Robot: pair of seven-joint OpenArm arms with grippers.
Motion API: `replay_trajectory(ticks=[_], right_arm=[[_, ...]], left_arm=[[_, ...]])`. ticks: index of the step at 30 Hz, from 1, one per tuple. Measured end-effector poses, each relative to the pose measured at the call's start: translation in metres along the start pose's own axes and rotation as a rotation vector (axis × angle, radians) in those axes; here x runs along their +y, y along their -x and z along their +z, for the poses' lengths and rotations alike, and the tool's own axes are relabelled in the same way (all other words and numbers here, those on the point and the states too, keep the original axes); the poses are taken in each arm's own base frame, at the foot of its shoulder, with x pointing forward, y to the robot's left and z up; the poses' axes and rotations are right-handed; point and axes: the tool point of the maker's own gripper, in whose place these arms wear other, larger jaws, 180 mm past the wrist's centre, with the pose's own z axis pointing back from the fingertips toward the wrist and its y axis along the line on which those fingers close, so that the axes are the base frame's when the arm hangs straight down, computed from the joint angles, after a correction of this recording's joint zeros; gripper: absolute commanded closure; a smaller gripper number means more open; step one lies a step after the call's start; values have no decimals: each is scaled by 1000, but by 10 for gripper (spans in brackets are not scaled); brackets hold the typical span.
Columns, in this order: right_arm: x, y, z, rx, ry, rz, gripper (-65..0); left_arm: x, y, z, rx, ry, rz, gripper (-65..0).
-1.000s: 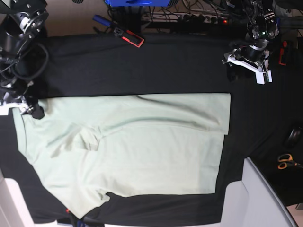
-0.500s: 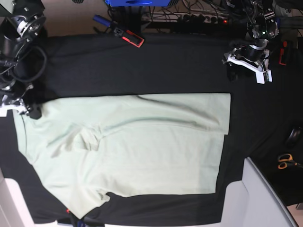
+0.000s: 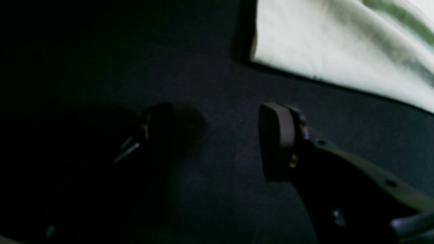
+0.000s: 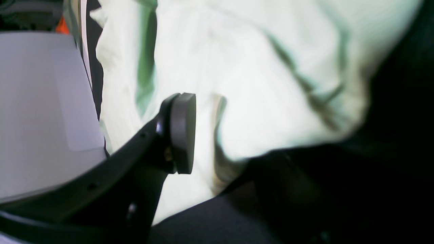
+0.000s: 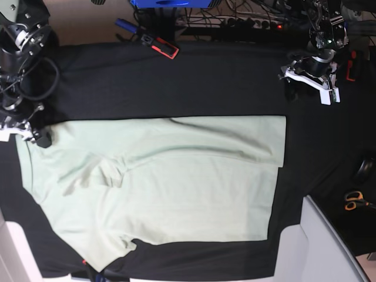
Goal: Fold the T-shirt properly
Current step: 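Lower the right gripper onto the shirt's shoulder corner and pinch, then move the left gripper to the opposite shoulder corner and pinch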
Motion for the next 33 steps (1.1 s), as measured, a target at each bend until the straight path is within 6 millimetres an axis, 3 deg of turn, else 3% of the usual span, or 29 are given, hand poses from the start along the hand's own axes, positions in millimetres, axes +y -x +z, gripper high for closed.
replay_trajectory(ticks=[11,12,14,15,19,23,28,33], right_arm=[[-1,-2,0,-12,1,-1,-194],[-1,-3,1,-13,3,1,-157],[-5,-7,3,-14,18,6,-16],[-7,-8,4,-14,25,8,0],[-8,-7,5,-15,27,7,0],[-7,-6,4,-15,26,6,-1],[-7,-6,4,-16,25,6,-1],[-7,-6,4,-14,26,6,-1]], left_arm=[[-2,-1,-1,-4,2,4,-388],[-2,-2,-1,-6,4,8,-388],[-2,-2,-1,-6,4,10,-391],[-2,-2,-1,-7,4,10,-393],[-4,-2,-2,-6,8,12,-395],[-11,-13,-8,-34,19,23,-396],[-21,-30,-19,-76,34,50,-506],[-36,-36,-31,-92,53,100,-526]])
